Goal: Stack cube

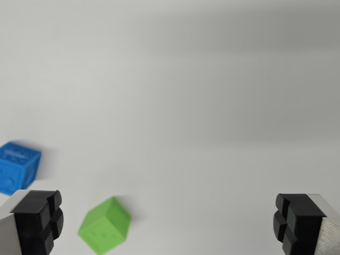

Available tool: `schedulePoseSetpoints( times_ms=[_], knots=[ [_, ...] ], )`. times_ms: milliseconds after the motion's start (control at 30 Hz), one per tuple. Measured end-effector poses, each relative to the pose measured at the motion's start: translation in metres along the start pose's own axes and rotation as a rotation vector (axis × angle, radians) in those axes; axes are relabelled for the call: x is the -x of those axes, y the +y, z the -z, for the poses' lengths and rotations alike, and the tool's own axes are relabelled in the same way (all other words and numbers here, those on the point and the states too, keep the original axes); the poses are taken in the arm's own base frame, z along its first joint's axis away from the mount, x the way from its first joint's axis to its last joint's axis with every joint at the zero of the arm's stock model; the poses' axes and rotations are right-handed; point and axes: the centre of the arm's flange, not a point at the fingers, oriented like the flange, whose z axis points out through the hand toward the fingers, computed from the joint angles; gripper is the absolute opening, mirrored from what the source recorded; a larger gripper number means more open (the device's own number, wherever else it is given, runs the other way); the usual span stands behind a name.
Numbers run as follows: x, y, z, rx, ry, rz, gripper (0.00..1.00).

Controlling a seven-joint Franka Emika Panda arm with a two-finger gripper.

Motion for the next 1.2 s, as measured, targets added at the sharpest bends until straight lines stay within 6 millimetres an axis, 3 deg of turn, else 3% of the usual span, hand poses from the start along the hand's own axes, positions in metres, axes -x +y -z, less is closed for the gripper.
schedulePoseSetpoints(
  times_ms=[600, 1200],
  knots=[
    [0.024, -0.007, -0.014, -0.002, 0.001, -0.026, 1.0],
    [0.066, -0.019, -0.039, -0.004, 0.001, -0.07, 1.0]
  ],
)
